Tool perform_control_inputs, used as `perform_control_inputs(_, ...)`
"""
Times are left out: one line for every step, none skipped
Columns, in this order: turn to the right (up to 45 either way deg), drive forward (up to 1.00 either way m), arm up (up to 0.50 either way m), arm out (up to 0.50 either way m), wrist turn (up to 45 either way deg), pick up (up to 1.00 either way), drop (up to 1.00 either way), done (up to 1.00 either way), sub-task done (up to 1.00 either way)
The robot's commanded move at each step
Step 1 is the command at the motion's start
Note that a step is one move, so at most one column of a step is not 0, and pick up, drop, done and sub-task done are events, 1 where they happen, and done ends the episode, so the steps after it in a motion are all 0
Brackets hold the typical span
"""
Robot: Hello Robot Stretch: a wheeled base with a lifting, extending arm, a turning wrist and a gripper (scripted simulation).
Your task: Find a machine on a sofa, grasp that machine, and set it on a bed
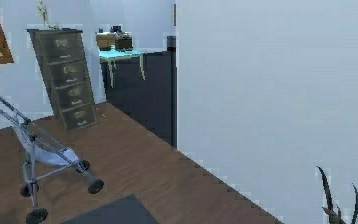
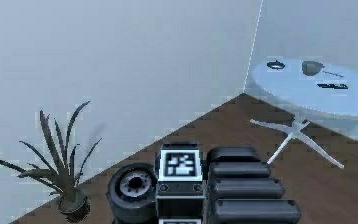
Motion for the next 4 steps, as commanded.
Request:
perform_control_inputs(0.0, 1.0, 0.0, 0.0, 0.0, 0.0, 0.0, 0.0, 0.0)
perform_control_inputs(-12.0, 0.0, 0.0, 0.0, 0.0, 0.0, 0.0, 0.0, 0.0)
perform_control_inputs(0.0, 0.2, 0.0, 0.0, 0.0, 0.0, 0.0, 0.0, 0.0)
perform_control_inputs(-27.0, 0.0, 0.0, 0.0, 0.0, 0.0, 0.0, 0.0, 0.0)
